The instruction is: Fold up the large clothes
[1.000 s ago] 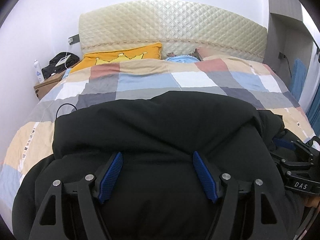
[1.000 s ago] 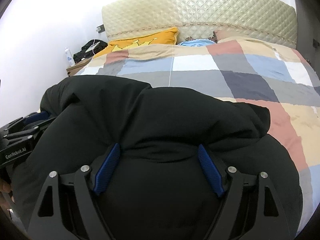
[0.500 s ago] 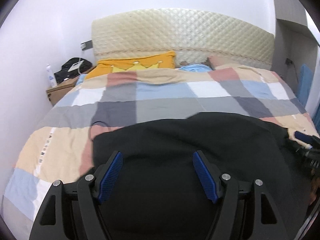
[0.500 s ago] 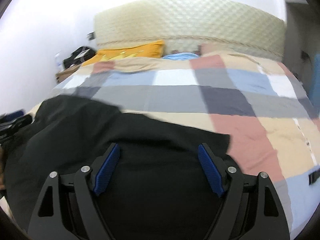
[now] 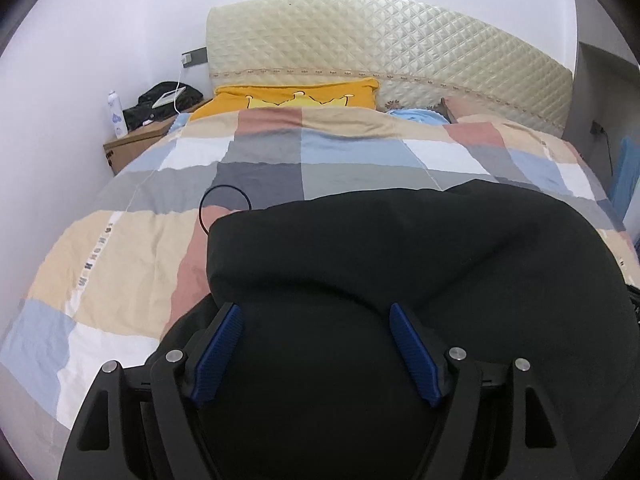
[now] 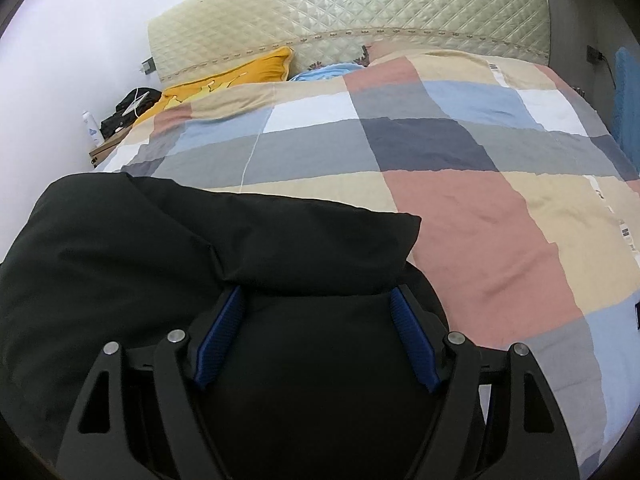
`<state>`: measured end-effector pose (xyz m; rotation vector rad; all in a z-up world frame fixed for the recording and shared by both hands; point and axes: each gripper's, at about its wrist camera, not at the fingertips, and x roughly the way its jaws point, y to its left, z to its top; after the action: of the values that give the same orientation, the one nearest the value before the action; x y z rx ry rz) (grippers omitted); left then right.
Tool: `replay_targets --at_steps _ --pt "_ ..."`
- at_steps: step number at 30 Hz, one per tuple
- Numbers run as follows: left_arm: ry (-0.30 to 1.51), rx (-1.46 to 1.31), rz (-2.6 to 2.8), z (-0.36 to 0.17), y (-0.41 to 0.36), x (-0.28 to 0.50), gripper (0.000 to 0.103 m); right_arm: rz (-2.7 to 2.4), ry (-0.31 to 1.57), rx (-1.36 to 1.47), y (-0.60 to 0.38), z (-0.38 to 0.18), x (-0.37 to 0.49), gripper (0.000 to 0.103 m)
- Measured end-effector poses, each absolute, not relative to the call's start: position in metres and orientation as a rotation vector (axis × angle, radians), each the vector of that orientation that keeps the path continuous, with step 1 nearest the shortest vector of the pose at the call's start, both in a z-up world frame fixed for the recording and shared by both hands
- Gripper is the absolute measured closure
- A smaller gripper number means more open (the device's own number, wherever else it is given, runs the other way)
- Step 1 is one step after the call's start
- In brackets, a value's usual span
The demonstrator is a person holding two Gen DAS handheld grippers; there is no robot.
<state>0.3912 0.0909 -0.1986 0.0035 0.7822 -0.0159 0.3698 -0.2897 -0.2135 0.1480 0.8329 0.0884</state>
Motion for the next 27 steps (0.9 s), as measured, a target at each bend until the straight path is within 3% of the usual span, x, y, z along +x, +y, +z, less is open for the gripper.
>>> replay_targets --at_steps 6,13,23,25,27 --pt "0.682 0.044 0.075 -0.185 0.085 0.371 0.027 0.07 0.832 0.153 -0.288 -0.2 0.36 0.028" --pt "0.629 0.034 0.12 -0.149 0.083 0.335 0.027 0.087 0.71 0.179 -0.276 -0.138 0.305 0.028" --pt "0.614 -0.027 0.052 -0.058 0.068 0.257 0.027 0.127 0.559 0.17 -0.256 -0.056 0.213 0.027" --pt "0.596 -0.032 0.026 -0.035 0.065 0.238 0.025 0.118 0.512 0.165 -0.251 -0.032 0.193 0.027" --pt "0.577 -0.02 0.019 -0.017 0.061 0.221 0.016 0.114 0.468 0.163 -0.247 -0.009 0.175 0.026"
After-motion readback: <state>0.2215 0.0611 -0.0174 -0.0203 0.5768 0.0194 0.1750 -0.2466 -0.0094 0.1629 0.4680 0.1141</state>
